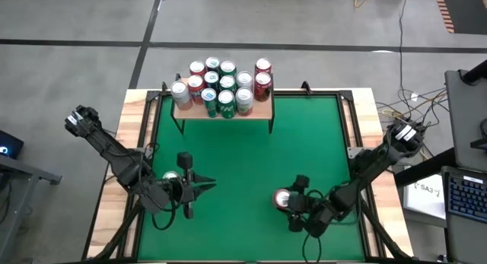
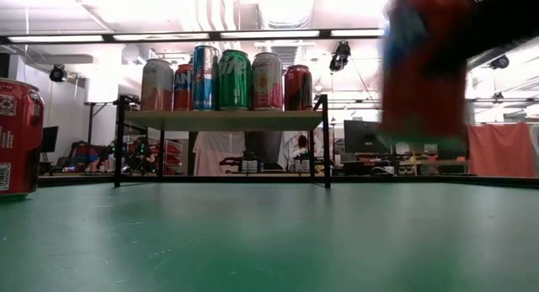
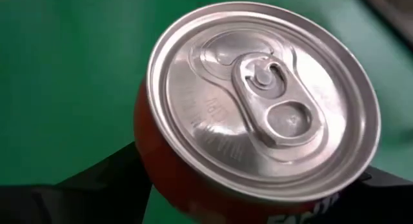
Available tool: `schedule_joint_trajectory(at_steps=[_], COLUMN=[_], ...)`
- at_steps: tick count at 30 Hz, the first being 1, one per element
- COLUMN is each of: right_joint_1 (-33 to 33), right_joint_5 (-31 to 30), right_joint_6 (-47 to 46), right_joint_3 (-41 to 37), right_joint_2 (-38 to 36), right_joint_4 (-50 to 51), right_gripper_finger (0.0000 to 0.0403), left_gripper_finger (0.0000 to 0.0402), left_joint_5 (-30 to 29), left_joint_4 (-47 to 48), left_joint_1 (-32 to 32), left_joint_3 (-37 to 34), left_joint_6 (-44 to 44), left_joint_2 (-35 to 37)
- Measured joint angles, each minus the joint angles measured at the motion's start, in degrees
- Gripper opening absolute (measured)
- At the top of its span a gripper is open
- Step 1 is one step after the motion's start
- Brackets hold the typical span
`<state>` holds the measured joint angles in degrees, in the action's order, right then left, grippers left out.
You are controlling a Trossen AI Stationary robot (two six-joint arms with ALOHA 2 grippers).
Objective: Place canned beverage on shelf
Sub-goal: Put the orange can on the shelf
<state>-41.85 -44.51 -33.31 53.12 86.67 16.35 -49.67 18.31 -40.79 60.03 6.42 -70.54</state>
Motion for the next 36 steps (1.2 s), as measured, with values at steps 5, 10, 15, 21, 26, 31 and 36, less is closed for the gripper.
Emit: schedule_joint_trajectory(at_steps=[5,10,15,21,26,31,36], right_joint_1=[6.2,13.2,17.9,20.7,22.3,23.6,24.5], right_joint_5=[6.9,17.9,18.3,19.1,18.6,19.1,18.8], right_joint_6=[24.8,42.1,46.2,47.6,49.8,50.4,50.2], right_joint_3=[0.0,0.3,2.5,5.3,7.7,9.2,10.0], right_joint_2=[-3.2,-3.1,-2.1,-1.8,-0.9,-0.5,0.2], right_joint_4=[-18.3,-32.2,-30.9,-29.9,-27.9,-25.5,-24.2], right_gripper_finger=[0.029,0.029,0.029,0.029,0.029,0.029,0.029], left_gripper_finger=[0.004,0.0043,0.0074,0.0164,0.0247,0.0299,0.0325], left_joint_5=[9.2,8.7,8.7,6.8,5.6,6.3,8.9], left_joint_4=[-10.2,-36.8,-47.3,-49.3,-49.3,-49.8,-50.0], left_joint_1=[0.7,3.6,5.0,7.0,10.1,11.6,13.0], left_joint_3=[-5.0,-13.7,-19.3,-19.6,-18.9,-17.3,-15.3], left_joint_6=[5.7,12.9,11.8,9.6,9.5,9.9,10.7], left_joint_2=[0.1,0.1,1.0,0.2,-2.6,-6.4,-8.9])
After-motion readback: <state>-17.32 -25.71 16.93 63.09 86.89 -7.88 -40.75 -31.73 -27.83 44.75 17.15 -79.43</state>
